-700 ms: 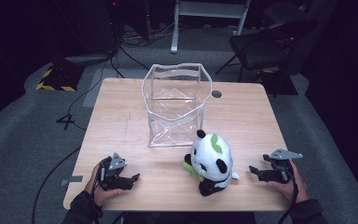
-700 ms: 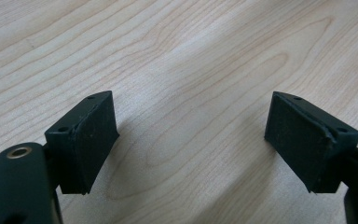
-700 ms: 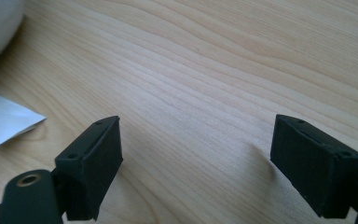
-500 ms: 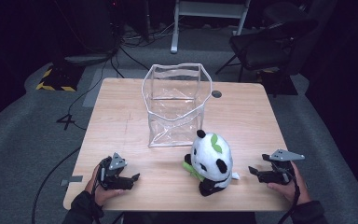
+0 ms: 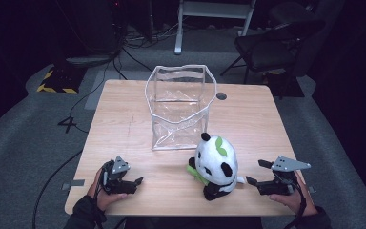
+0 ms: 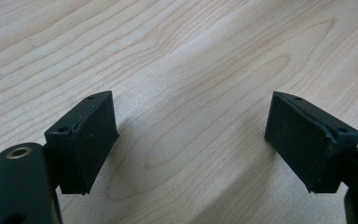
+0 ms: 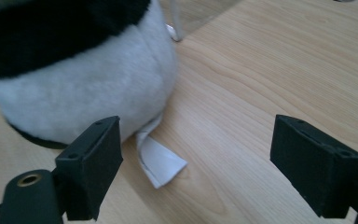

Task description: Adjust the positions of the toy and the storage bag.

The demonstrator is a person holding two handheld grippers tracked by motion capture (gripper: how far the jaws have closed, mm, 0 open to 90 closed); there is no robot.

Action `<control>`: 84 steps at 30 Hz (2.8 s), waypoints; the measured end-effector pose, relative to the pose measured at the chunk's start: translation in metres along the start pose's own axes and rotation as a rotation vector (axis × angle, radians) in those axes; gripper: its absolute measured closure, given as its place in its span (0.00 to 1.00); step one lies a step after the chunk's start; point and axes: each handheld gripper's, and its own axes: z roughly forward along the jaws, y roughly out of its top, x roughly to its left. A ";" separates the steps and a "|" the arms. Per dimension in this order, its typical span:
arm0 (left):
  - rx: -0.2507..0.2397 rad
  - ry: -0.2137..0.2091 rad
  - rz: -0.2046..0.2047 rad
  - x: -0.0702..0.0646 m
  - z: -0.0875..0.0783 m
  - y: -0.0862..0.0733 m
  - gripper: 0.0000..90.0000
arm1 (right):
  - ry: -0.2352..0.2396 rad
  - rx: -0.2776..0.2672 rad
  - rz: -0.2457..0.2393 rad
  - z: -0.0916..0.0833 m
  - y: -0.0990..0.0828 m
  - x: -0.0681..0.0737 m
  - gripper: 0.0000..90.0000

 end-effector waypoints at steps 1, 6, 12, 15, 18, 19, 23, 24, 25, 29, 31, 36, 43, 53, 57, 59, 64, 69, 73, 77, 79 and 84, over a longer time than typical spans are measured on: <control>0.000 0.000 0.000 0.000 0.000 0.000 0.19 | 0.002 -0.004 -0.006 0.000 0.002 0.003 0.19; 0.001 0.000 0.000 0.000 0.000 0.000 0.19 | 0.018 -0.022 -0.033 -0.001 0.009 0.017 0.18; 0.000 0.000 0.001 0.000 0.000 0.000 0.19 | 0.066 -0.027 -0.084 0.007 0.018 0.039 0.18; 0.001 0.000 0.000 0.000 0.000 0.000 0.19 | 0.082 -0.030 -0.097 0.011 0.021 0.048 0.18; 0.001 0.000 0.000 0.000 0.000 0.000 0.19 | 0.084 -0.042 -0.106 0.015 0.023 0.054 0.19; -0.001 0.000 0.000 0.000 0.000 0.000 0.19 | 0.089 -0.043 -0.108 0.015 0.024 0.056 0.19; 0.001 0.000 0.000 0.000 0.000 0.000 0.19 | 0.094 -0.050 -0.105 0.020 0.027 0.060 0.18; 0.001 0.000 0.001 0.000 0.000 0.000 0.19 | 0.089 -0.051 -0.105 0.022 0.027 0.061 0.18; 0.000 0.000 0.000 0.000 0.000 0.000 0.19 | 0.078 -0.043 -0.108 0.025 0.028 0.062 0.18; 0.000 0.000 0.000 0.000 0.000 0.000 0.19 | 0.077 -0.039 -0.096 0.030 0.029 0.062 0.17; 0.001 0.000 0.000 0.000 0.000 0.000 0.19 | 0.078 -0.036 -0.085 0.033 0.028 0.061 0.16; 0.001 0.000 0.000 0.000 0.000 0.000 0.19 | 0.070 -0.035 -0.060 0.040 0.028 0.057 0.03; 0.001 0.000 0.001 0.000 0.000 0.000 0.19 | 0.094 -0.022 -0.059 0.046 0.028 0.053 0.07; -0.001 0.000 0.001 0.000 0.000 0.000 0.19 | 0.126 -0.027 -0.134 0.041 0.027 0.053 0.47; 0.000 0.000 0.000 0.000 0.000 0.000 0.19 | 0.117 -0.033 -0.142 0.038 0.025 0.053 0.53; 0.001 0.000 0.001 0.000 0.000 0.000 0.19 | 0.104 -0.033 -0.142 0.035 0.024 0.052 0.54; 0.001 0.000 0.001 0.000 0.000 0.000 0.19 | 0.066 -0.040 -0.109 0.019 0.012 0.040 0.54; 0.001 0.000 0.000 0.000 0.000 0.000 0.19 | 0.010 -0.048 -0.057 0.005 0.000 0.023 0.54; 0.001 0.000 0.000 0.000 0.000 0.000 0.19 | -0.032 -0.056 -0.020 -0.001 -0.005 0.010 0.53; -0.001 0.000 0.000 0.000 0.000 0.000 0.19 | -0.058 -0.063 0.006 -0.001 -0.006 -0.003 0.52; 0.000 0.000 0.000 0.000 0.000 0.000 0.19 | -0.075 -0.066 0.014 0.001 -0.005 -0.009 0.52; 0.000 0.000 0.000 0.000 0.000 0.000 0.19 | -0.092 -0.078 0.025 0.006 -0.003 -0.027 0.51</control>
